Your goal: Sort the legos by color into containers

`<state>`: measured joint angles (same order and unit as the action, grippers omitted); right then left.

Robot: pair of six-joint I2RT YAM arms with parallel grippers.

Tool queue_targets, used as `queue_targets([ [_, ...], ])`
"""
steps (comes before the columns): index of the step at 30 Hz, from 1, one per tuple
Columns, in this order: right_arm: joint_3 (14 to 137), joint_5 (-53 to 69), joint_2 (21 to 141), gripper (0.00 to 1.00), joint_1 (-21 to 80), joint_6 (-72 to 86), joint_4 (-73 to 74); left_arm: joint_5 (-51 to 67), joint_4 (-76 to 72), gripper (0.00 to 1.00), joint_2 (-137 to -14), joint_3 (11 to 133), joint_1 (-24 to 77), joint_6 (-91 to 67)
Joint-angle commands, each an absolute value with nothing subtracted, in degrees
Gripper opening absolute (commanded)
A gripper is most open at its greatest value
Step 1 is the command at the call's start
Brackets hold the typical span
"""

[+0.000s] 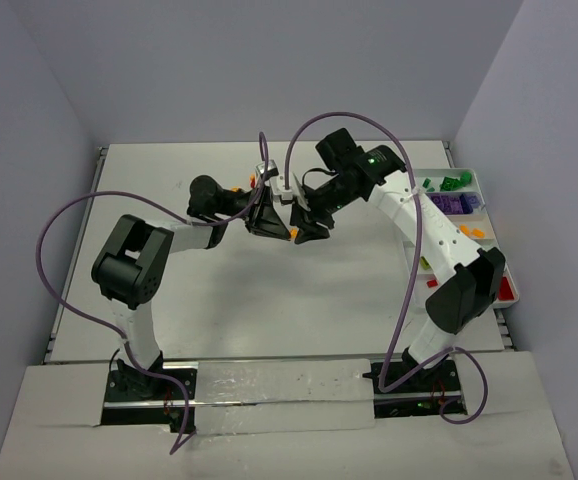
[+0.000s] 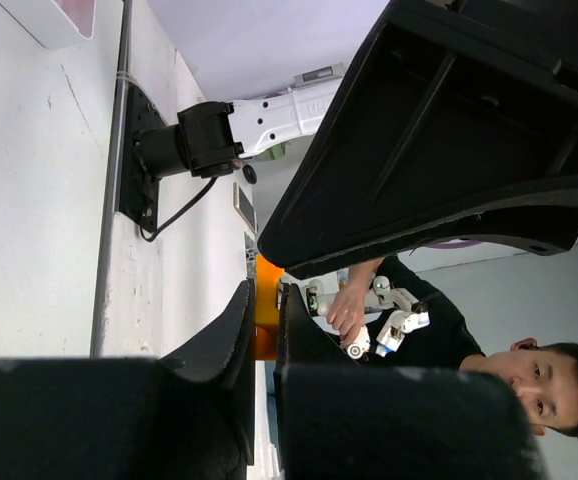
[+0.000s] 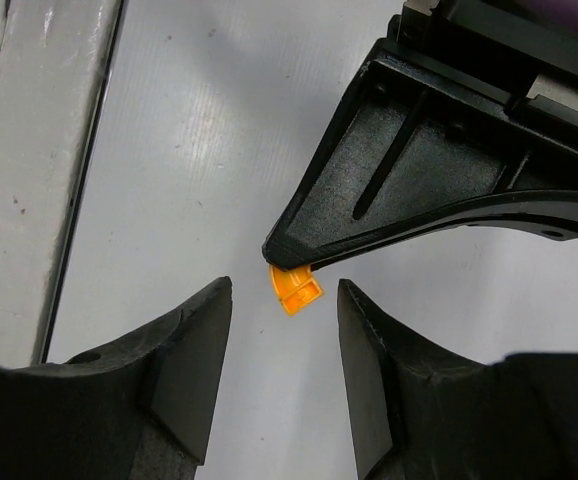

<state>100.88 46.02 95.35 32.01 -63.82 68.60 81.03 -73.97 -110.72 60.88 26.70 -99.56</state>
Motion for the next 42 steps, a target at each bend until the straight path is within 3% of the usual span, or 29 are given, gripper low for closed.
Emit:
queue_targets([
  [1,102.3,45.2,94.7,0.54,33.0,-63.6,68.6,81.4,-81.5,0.00,-110.8,62.6,27.2,-99.3],
  [8,101.6,44.4,94.7,0.44,33.2,-63.5,68.1,81.3,-81.5,0.00,-110.7,62.5,27.1,-99.1],
  [14,100.6,43.4,94.1,0.25,33.4,-63.3,67.6,80.9,-83.0,0.09,-110.8,62.4,27.1,-99.9],
  [18,100.4,43.0,93.9,0.18,33.5,-63.5,67.8,80.8,-84.0,0.27,-110.8,62.5,27.1,-100.7],
  [21,100.4,42.9,93.8,0.14,33.5,-63.2,68.1,80.7,-84.9,0.51,-110.9,62.7,26.6,-101.4],
  [23,100.2,42.5,93.5,0.12,33.5,-63.1,68.3,80.2,-84.9,0.86,-110.7,62.8,25.5,-101.3],
  [24,99.9,42.3,93.2,0.11,33.5,-62.9,68.3,80.1,-84.9,0.93,-110.8,62.8,24.9,-101.3],
  [26,98.9,41.8,92.7,0.09,33.4,-62.6,68.2,79.7,-85.3,0.99,-110.8,63.1,23.4,-101.4],
  [30,95.7,40.5,91.1,0.07,31.1,-61.6,68.2,78.9,-82.6,0.99,-109.7,63.1,19.5,-98.0],
  [33,92.0,39.5,89.5,0.07,27.7,-60.5,67.3,78.2,-71.6,0.99,-107.2,62.5,16.4,-86.5],
  [35,89.4,38.9,87.6,0.07,22.5,-59.8,66.5,75.0,-40.8,0.99,-103.2,64.7,15.0,-66.6],
  [36,87.1,38.0,86.6,0.07,19.5,-59.4,66.0,69.6,-11.9,0.99,-101.3,72.6,14.5,-34.7],
  [37,86.1,36.9,85.6,0.07,16.0,-59.3,65.9,57.8,12.3,0.99,-101.2,77.2,17.1,-21.7],
  [41,81.7,33.0,83.6,0.06,6.7,-59.3,64.6,30.1,24.8,0.99,-99.2,84.0,22.5,-4.7],
  [42,80.9,32.9,83.6,0.06,4.6,-59.3,64.2,29.9,24.3,0.99,-98.8,83.8,22.5,-4.7],
])
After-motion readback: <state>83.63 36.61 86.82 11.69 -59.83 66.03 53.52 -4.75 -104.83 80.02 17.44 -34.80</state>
